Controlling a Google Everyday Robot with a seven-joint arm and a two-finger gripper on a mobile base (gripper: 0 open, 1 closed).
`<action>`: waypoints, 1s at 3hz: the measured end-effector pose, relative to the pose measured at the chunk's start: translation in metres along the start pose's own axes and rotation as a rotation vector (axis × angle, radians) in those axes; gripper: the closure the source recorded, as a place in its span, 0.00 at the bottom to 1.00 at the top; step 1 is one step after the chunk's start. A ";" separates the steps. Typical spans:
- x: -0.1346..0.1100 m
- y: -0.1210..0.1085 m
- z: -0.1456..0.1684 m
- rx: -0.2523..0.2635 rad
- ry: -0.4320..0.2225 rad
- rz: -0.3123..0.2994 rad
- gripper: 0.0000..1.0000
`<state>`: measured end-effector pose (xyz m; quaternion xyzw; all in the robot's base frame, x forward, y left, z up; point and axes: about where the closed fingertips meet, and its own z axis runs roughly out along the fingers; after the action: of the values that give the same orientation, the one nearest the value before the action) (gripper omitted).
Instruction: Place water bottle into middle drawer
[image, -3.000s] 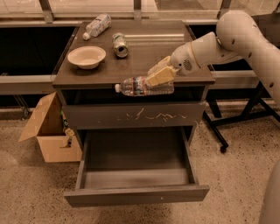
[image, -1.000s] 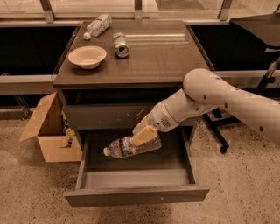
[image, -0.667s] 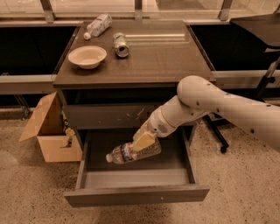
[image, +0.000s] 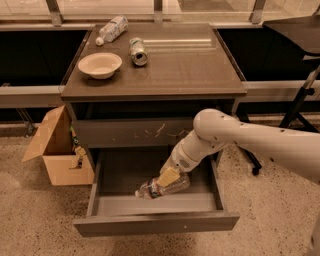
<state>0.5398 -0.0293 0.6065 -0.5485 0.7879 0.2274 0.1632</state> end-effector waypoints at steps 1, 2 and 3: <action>0.031 -0.020 0.027 0.036 0.040 0.028 0.96; 0.051 -0.038 0.047 0.063 0.044 0.060 0.77; 0.067 -0.053 0.062 0.074 0.040 0.085 0.55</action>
Offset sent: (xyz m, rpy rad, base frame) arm 0.0334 -0.0434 -0.1083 -0.0797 -0.0144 -0.1313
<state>0.5672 -0.0649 0.5108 -0.5124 0.8215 0.1941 0.1577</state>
